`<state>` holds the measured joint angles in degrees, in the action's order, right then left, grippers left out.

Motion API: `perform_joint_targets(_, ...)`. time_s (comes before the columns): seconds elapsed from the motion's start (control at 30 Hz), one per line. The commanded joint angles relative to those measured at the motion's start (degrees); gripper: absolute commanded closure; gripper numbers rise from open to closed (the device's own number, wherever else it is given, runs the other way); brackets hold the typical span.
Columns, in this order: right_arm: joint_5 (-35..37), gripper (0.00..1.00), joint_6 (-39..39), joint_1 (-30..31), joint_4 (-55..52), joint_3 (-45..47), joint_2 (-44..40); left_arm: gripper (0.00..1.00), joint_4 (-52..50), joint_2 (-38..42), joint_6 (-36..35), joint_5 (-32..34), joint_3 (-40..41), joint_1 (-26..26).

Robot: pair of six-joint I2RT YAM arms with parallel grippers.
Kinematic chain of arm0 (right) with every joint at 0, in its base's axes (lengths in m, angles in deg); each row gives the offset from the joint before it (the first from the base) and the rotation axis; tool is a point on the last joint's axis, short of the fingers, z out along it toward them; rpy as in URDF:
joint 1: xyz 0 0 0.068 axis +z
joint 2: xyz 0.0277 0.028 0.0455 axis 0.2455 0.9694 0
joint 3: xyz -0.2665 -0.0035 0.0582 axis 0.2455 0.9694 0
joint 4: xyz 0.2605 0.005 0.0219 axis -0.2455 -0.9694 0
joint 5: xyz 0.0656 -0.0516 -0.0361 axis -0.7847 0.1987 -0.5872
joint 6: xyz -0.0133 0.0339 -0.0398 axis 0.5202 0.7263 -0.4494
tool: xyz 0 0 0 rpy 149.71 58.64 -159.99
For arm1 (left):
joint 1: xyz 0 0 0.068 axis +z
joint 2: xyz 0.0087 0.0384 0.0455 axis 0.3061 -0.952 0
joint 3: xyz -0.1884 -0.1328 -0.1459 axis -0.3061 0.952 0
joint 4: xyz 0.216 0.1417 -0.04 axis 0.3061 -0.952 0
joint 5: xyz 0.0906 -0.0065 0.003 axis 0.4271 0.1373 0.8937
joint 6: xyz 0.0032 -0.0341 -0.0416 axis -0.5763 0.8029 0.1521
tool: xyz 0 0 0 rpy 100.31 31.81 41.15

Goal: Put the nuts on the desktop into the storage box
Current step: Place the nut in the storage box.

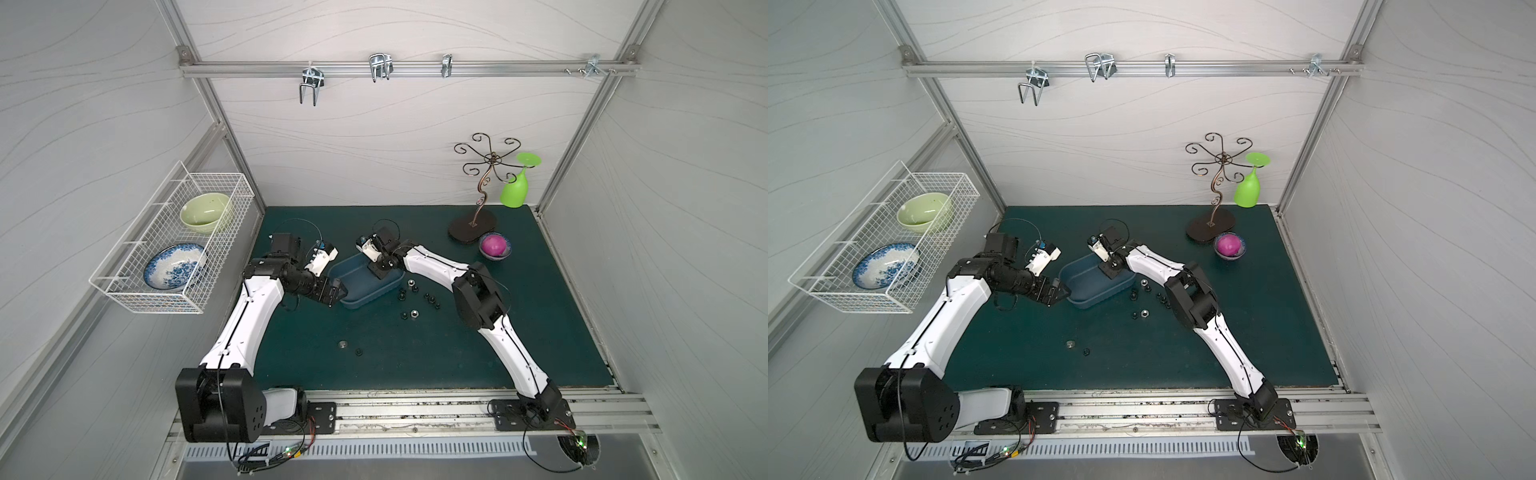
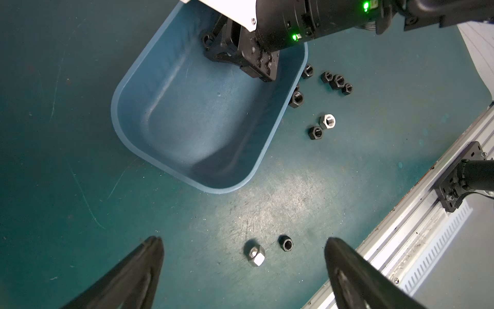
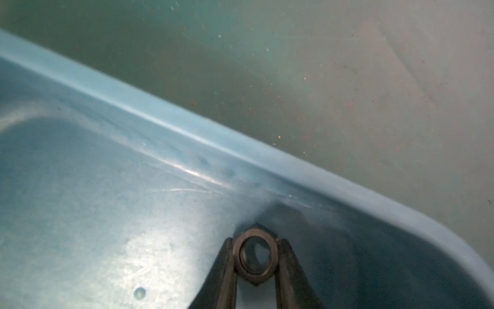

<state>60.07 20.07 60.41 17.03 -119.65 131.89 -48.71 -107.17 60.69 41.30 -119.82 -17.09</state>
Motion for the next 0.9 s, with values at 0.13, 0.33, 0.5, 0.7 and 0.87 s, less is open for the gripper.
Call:
perform_joint_targets(0.13,-1.3,0.77,1.9,-1.7,-7.2,-5.4,4.4,0.01,-0.1,1.2,-0.9,-0.5,0.3,0.4)
perform_joint_targets(0.33,-2.4,0.72,1.9,-1.8,-5.7,-3.3,3.1,0.02,-0.3,1.9,-1.2,-0.6,1.1,0.5)
perform_joint_targets(0.5,-3.1,0.70,1.2,-2.0,-4.0,-1.7,2.1,0.01,-0.3,2.2,-1.3,-1.1,1.3,0.5)
perform_joint_targets(0.7,-3.4,0.54,0.4,-2.3,-4.3,-1.3,1.9,0.01,-0.5,2.5,-1.5,-1.1,1.8,0.5)
perform_joint_targets(0.87,-4.6,0.54,0.3,-2.6,-4.4,-1.1,0.0,0.01,-0.7,2.6,-1.8,-1.6,1.6,0.5)
